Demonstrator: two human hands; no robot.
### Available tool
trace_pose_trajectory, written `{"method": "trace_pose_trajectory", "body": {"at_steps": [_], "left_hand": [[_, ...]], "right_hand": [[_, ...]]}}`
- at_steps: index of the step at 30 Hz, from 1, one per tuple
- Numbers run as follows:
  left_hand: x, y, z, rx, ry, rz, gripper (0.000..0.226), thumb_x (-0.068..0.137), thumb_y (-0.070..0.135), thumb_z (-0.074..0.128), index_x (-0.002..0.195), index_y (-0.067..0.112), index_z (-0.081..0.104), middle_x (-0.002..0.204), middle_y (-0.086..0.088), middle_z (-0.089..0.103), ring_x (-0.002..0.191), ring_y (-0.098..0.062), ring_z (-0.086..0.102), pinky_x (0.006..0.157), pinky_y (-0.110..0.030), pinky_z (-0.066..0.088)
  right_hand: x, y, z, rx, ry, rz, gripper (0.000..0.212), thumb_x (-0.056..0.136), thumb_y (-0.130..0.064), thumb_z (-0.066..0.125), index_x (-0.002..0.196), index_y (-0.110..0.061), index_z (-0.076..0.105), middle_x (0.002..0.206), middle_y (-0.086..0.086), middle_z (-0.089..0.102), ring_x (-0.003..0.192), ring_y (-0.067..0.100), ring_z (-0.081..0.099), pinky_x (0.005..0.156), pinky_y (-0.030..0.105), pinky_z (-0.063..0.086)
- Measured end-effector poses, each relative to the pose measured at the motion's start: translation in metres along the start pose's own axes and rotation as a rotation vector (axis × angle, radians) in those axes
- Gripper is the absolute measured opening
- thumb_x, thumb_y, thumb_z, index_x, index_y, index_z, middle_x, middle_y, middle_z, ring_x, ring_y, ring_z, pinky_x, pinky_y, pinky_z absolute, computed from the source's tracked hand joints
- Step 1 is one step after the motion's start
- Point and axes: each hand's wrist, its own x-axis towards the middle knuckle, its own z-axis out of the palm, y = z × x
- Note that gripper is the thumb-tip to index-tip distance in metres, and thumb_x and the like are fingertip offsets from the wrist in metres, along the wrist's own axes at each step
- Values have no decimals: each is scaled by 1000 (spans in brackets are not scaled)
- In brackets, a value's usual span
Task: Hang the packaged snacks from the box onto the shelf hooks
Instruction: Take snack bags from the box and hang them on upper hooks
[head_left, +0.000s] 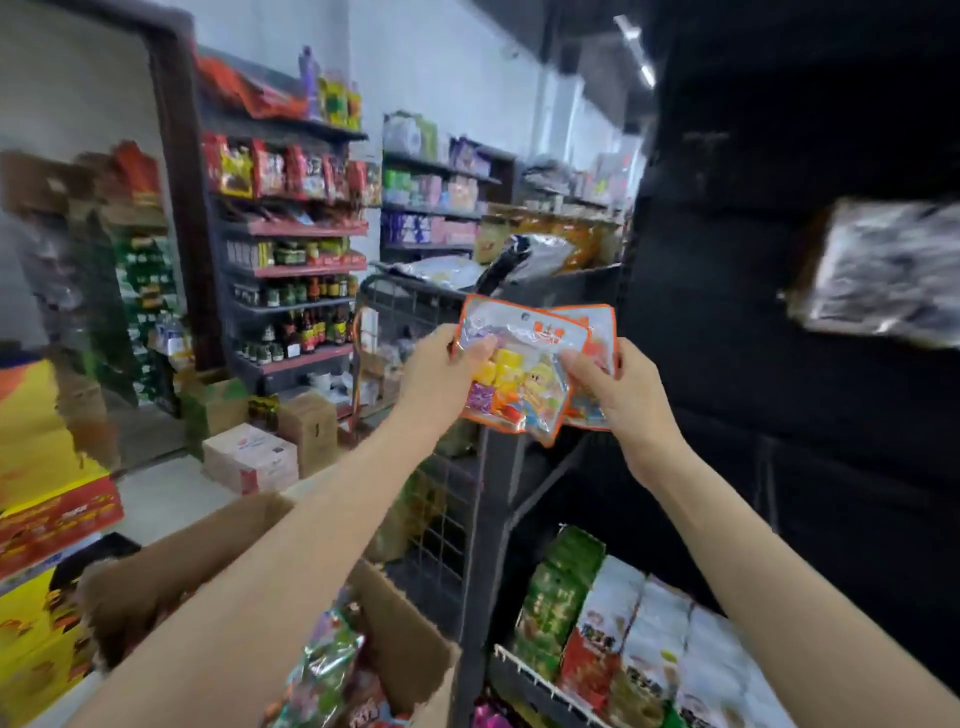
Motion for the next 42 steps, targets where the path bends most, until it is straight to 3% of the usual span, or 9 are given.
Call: {"method": "trace_pose_trajectory", "body": {"at_steps": [2, 6, 8, 12, 15, 24, 29, 35, 42], "left_hand": [[5, 35, 32, -54, -48, 80, 8, 87, 34, 61, 84, 26, 63, 86, -2, 70, 84, -25, 66, 82, -45, 54], [4, 93, 107, -152, -148, 173, 19, 90, 30, 58, 99, 15, 65, 93, -3, 71, 86, -20, 68, 84, -46, 54], [-4, 119, 146, -205, -193, 196, 19, 91, 30, 57, 99, 14, 64, 94, -5, 70, 86, -19, 68, 83, -45, 54], [-22, 161, 212, -278, -200, 224, 17, 91, 32, 56, 95, 16, 61, 95, -4, 68, 85, -18, 66, 82, -44, 54], [-32, 185, 245, -302, -192, 218, 14, 90, 33, 55, 93, 20, 59, 94, -1, 66, 86, -17, 65, 84, -44, 53], [-41, 200, 289, -231, -111, 180, 19, 93, 33, 53, 102, 18, 60, 89, 3, 63, 80, -13, 62, 70, -30, 49], [-40, 201, 297, -217, -81, 182, 21, 93, 36, 52, 104, 20, 60, 93, 3, 65, 85, -15, 66, 81, -41, 56], [-40, 201, 304, -168, -66, 188, 24, 93, 39, 52, 108, 21, 56, 101, 2, 65, 88, -16, 66, 83, -42, 56], [-40, 200, 307, -195, -56, 163, 22, 92, 39, 53, 106, 22, 57, 100, 2, 67, 88, -17, 67, 83, -43, 56]], "right_hand": [[-3, -20, -37, -6, 139, -71, 32, 86, -26, 67, 109, -13, 49, 98, -6, 65, 76, 0, 65, 62, 16, 53], [-19, -48, -111, -45, 362, -276, 57, 85, -25, 69, 131, -30, 36, 122, -19, 54, 108, 2, 60, 90, 23, 50], [-30, -61, -148, -89, 474, -359, 52, 86, -21, 68, 127, -35, 39, 116, -27, 52, 108, 1, 59, 92, 28, 50], [-50, -80, -215, -241, 633, -405, 20, 96, -18, 53, 109, -32, 56, 101, -33, 59, 99, -9, 56, 80, 10, 44], [-59, -88, -257, -306, 704, -369, 21, 98, -18, 49, 100, -34, 62, 101, -27, 62, 97, -8, 56, 81, 10, 42], [-51, -82, -317, -370, 729, -285, 20, 94, -14, 56, 111, -24, 63, 106, -21, 58, 89, -22, 47, 75, -2, 36], [-48, -80, -323, -427, 740, -299, 24, 95, -15, 56, 116, -23, 63, 113, -16, 59, 98, -7, 50, 73, -6, 35], [-48, -81, -325, -463, 767, -317, 27, 95, -14, 55, 120, -22, 62, 108, -19, 56, 84, -11, 53, 73, -3, 39], [-51, -85, -331, -489, 779, -364, 32, 95, -8, 53, 125, -14, 60, 83, -24, 50, 103, 7, 35, 57, -6, 33]]}}
